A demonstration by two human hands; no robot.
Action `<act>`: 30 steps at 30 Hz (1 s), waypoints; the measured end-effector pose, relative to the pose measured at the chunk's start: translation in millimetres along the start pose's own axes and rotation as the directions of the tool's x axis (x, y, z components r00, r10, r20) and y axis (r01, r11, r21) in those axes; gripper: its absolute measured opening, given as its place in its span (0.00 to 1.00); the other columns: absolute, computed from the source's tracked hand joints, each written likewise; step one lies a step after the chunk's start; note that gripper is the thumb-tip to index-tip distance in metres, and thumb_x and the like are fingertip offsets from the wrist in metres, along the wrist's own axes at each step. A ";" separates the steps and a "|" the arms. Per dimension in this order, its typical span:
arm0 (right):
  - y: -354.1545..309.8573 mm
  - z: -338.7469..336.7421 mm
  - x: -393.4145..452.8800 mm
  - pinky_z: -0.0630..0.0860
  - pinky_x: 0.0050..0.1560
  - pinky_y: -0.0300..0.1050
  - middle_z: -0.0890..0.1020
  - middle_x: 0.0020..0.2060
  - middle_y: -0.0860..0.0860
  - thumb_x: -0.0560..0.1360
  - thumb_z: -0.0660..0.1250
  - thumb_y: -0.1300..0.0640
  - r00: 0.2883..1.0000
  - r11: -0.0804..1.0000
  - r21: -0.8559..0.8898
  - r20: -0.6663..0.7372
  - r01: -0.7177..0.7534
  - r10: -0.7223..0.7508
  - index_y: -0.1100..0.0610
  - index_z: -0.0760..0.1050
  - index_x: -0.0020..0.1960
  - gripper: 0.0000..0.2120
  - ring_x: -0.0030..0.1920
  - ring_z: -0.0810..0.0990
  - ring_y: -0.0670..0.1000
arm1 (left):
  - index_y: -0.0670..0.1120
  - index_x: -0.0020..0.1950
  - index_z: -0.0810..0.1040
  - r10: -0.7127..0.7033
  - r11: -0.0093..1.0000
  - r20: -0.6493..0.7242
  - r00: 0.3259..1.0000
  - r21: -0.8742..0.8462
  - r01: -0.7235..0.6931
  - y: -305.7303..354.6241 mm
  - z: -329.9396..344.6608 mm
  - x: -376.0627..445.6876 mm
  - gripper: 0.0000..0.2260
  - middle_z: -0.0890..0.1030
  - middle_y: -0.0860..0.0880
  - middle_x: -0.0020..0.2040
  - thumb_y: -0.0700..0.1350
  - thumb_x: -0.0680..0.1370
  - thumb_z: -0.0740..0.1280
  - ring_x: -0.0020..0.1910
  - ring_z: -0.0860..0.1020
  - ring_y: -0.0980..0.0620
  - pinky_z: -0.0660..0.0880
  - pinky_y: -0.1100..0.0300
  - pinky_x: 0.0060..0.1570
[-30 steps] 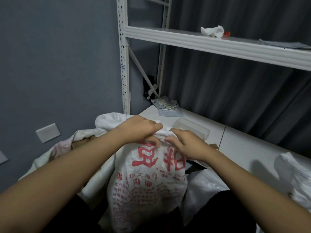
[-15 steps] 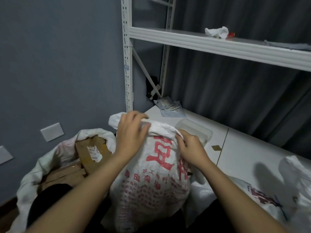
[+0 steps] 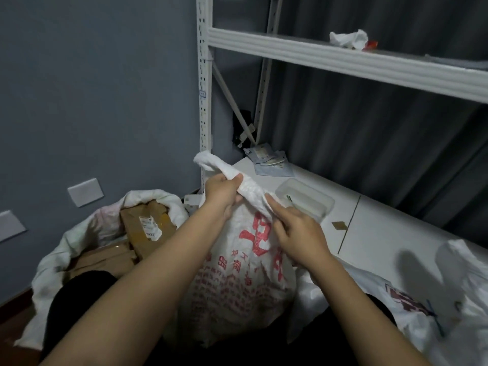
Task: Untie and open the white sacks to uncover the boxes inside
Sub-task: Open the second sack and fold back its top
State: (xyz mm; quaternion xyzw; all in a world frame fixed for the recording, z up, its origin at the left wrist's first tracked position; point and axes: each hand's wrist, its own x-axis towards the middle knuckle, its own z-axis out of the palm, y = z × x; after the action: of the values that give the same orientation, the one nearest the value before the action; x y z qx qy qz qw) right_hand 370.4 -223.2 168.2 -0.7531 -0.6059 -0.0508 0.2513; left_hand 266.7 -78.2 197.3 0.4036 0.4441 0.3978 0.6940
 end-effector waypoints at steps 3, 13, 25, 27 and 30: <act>-6.7 -15.2 4.3 0.70 0.48 0.40 0.73 0.51 0.45 0.76 0.64 0.41 0.998 0.987 0.157 -0.064 -0.017 0.027 0.45 0.75 0.62 0.17 0.52 0.73 0.46 | 0.35 0.61 0.74 -0.031 0.999 0.111 0.993 -0.035 0.035 2.5 -1.3 -10.6 0.13 0.81 0.39 0.54 0.36 0.77 0.67 0.45 0.82 0.47 0.81 0.59 0.40; -30.1 25.1 13.3 0.59 0.39 0.38 0.72 0.40 0.50 0.66 0.69 0.70 0.970 0.985 0.134 -0.230 0.111 -0.078 0.58 0.72 0.42 0.11 0.41 0.69 0.48 | 0.46 0.59 0.66 0.064 0.998 0.039 0.997 -0.012 -0.064 -6.0 -10.8 -34.3 0.15 0.76 0.47 0.50 0.40 0.77 0.68 0.48 0.79 0.50 0.81 0.58 0.42; -39.9 20.3 10.4 0.66 0.37 0.32 0.74 0.37 0.44 0.70 0.70 0.62 0.937 0.805 0.543 -0.090 -0.239 0.339 0.51 0.69 0.39 0.11 0.36 0.72 0.40 | 0.43 0.54 0.76 -0.038 0.997 0.175 0.984 0.067 0.027 -19.1 -22.1 -37.8 0.05 0.79 0.46 0.53 0.43 0.80 0.64 0.50 0.79 0.53 0.80 0.58 0.49; -41.4 28.1 5.1 0.63 0.38 0.35 0.71 0.39 0.47 0.69 0.67 0.65 0.977 0.935 0.349 -0.168 -0.067 0.133 0.55 0.68 0.40 0.09 0.39 0.68 0.43 | 0.41 0.53 0.76 -0.074 0.997 0.188 0.979 0.042 0.067 -19.6 -25.4 -34.4 0.07 0.81 0.42 0.52 0.43 0.79 0.66 0.47 0.80 0.52 0.80 0.57 0.49; -38.9 40.2 0.0 0.64 0.41 0.41 0.70 0.42 0.50 0.71 0.66 0.62 0.993 0.977 0.191 -0.094 0.090 -0.073 0.58 0.70 0.44 0.05 0.44 0.70 0.51 | 0.37 0.60 0.73 -0.038 0.999 0.125 0.991 0.025 0.035 -20.5 -28.6 -31.4 0.13 0.79 0.39 0.53 0.37 0.77 0.68 0.41 0.80 0.52 0.81 0.63 0.39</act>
State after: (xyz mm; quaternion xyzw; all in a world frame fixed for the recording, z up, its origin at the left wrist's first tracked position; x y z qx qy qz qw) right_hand 324.7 -200.2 145.6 -0.6964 -0.6270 -0.0343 0.3475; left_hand 234.8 -108.2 179.8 0.4275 0.4117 0.3538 0.7229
